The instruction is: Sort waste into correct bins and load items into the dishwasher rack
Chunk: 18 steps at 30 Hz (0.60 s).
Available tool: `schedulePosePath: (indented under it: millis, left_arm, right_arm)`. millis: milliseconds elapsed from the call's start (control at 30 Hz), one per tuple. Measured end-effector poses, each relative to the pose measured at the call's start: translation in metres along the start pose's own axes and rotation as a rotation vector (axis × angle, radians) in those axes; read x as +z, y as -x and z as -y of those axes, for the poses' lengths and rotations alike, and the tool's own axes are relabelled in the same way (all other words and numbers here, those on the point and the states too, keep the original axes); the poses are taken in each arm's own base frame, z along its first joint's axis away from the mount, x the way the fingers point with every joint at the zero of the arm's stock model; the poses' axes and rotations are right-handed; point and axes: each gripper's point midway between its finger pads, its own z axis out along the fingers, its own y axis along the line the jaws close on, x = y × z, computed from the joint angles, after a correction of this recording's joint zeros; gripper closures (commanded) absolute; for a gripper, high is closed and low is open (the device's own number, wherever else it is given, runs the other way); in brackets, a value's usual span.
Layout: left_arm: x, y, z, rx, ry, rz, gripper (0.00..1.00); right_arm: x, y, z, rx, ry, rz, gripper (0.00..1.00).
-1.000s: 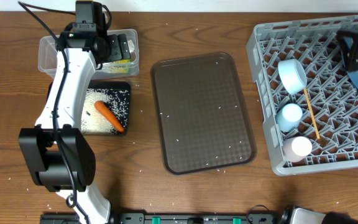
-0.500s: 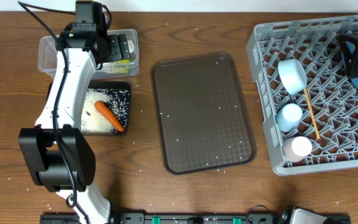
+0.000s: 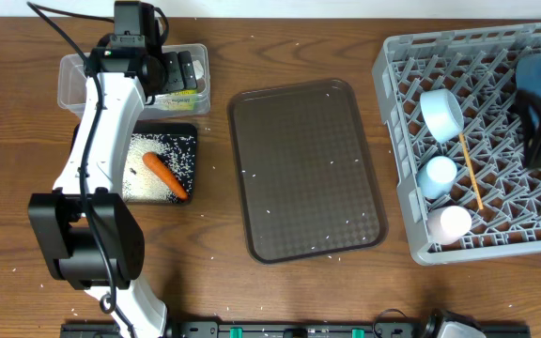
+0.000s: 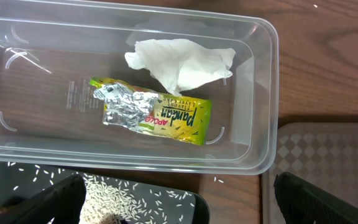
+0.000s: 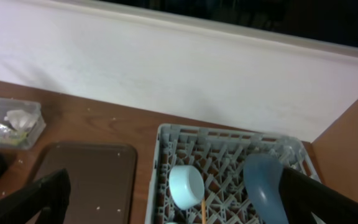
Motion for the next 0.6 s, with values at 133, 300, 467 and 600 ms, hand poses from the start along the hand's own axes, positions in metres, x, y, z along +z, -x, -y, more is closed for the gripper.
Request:
schedulePosePath:
  millis: [133, 300, 467, 600]
  left_arm:
    - [0.0, 0.0, 0.0, 0.0, 0.0, 0.0, 0.02]
    - [0.0, 0.0, 0.0, 0.0, 0.0, 0.0, 0.02]
    - [0.0, 0.0, 0.0, 0.0, 0.0, 0.0, 0.02]
    - [0.0, 0.0, 0.0, 0.0, 0.0, 0.0, 0.02]
  right_arm:
    - [0.006, -0.004, 0.002, -0.039, -0.02, 0.084, 0.01]
    - [0.038, -0.027, 0.006, -0.1, -0.047, 0.217, 0.01]
    - [0.065, -0.094, -0.009, -0.133, -0.025, 0.281, 0.01]
    - [0.082, -0.154, -0.019, -0.149, -0.027, 0.32, 0.01]
